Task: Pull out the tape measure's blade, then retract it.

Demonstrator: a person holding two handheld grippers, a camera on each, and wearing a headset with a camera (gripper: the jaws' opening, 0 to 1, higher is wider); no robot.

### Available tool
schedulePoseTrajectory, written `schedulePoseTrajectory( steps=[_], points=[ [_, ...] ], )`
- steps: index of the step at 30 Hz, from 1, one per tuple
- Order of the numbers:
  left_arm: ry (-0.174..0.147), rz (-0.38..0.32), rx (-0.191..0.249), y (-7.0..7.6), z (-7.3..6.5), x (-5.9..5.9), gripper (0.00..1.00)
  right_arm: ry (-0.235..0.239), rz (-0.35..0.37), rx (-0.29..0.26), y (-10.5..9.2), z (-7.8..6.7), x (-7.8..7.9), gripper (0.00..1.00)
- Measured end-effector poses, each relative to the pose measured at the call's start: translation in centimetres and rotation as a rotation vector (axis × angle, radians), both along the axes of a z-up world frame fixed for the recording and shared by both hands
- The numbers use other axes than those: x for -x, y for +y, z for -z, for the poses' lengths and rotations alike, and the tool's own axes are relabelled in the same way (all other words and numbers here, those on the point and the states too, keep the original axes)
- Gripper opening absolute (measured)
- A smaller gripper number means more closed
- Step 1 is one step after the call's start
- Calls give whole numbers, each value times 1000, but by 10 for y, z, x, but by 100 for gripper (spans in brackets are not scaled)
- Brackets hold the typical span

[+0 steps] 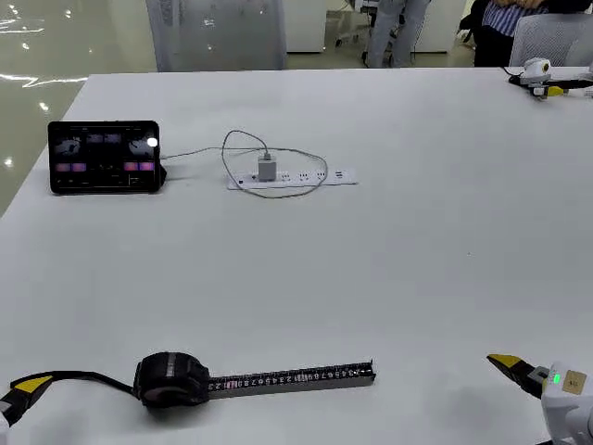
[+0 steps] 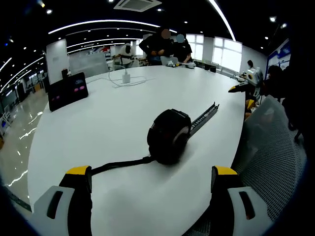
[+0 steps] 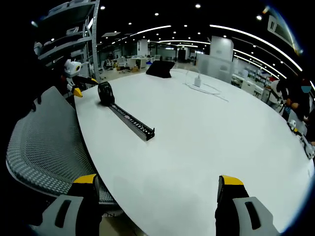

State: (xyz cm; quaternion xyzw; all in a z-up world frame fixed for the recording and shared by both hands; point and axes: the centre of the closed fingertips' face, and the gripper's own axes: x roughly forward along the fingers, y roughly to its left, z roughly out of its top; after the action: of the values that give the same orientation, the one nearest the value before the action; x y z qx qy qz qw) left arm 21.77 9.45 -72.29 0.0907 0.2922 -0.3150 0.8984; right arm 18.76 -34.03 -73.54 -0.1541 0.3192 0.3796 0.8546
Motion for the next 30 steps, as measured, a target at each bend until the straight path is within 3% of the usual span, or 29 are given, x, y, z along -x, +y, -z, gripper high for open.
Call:
schedulePoseTrajectory(
  steps=[10,14,16,19,26,30],
  points=[
    [-16,-10,47,-19,-17,-10,99,19,-17,31,-3,-2,-3,99],
    [-19,-9,35,-26,-19,-14,99,23,-18,41,-5,-6,-8,99],
    [-16,-28,-14,-23,-18,-15,99,28,-25,51,-5,-6,-9,99],
    [-11,-17,5,-31,-21,-16,99,23,-35,59,-4,-10,-11,99],
    [19,-47,39,-45,-22,-16,99,18,-57,75,-1,-16,-18,99],
    [63,-88,39,-49,-19,-16,99,17,-75,88,1,-19,-22,99]
  ],
)
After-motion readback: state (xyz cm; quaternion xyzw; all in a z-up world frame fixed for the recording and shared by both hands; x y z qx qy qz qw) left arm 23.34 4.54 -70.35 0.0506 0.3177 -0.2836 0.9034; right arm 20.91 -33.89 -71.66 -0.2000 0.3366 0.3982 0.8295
